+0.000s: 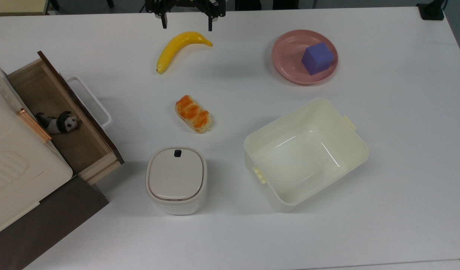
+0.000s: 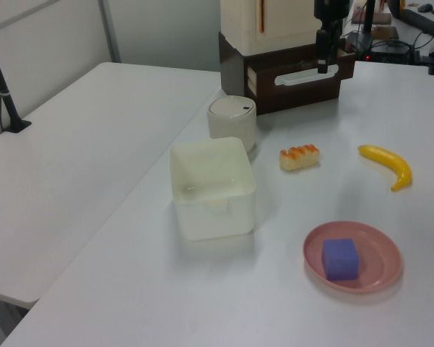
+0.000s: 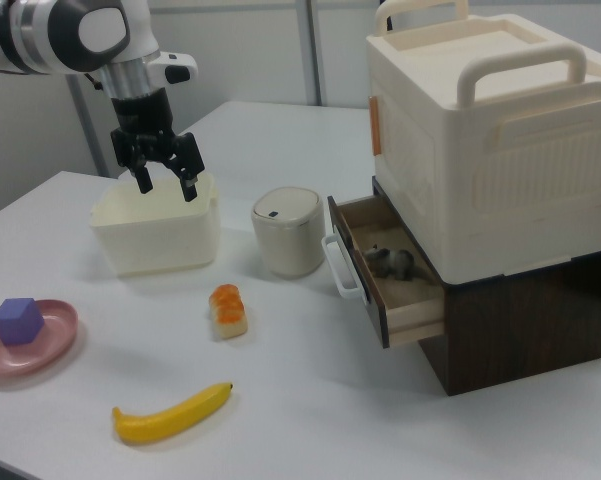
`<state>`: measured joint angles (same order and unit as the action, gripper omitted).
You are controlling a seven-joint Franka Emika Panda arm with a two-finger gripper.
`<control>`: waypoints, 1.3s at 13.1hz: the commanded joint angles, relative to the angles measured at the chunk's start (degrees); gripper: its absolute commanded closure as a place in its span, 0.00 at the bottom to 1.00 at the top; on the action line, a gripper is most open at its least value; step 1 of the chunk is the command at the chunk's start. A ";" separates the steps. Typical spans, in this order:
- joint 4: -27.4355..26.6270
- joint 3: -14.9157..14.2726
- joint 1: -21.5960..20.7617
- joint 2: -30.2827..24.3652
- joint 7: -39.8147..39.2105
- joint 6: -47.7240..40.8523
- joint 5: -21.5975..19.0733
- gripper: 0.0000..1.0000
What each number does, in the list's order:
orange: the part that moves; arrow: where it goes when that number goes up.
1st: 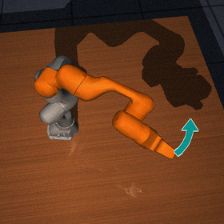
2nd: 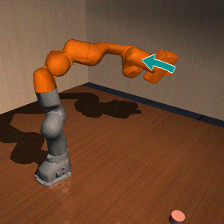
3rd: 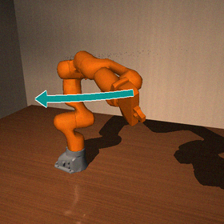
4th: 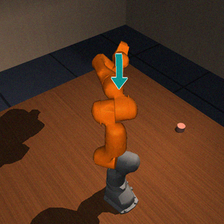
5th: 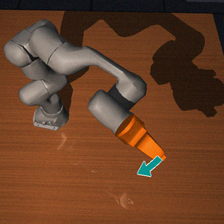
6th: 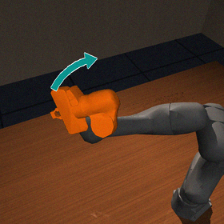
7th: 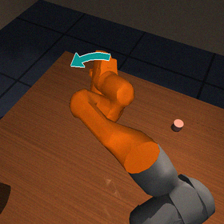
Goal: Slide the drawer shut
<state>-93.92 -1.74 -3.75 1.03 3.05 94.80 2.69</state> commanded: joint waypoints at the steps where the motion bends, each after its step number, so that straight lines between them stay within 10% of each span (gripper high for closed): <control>1: -0.57 -0.46 -0.30 -1.73 0.82 -3.47 0.03 0.00; 6: -0.65 -0.46 -0.47 -1.55 0.20 -3.31 0.04 0.04; 9: -0.65 -0.37 -0.47 -1.29 -1.72 -2.96 -0.22 0.67; 12: -0.65 -0.37 -0.82 -1.29 -3.22 -3.13 -0.23 1.00; 17: 0.74 -0.63 -0.21 0.90 1.58 -0.25 -0.66 1.00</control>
<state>-93.91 -1.69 -3.89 0.90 1.15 92.85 2.70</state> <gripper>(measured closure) 0.991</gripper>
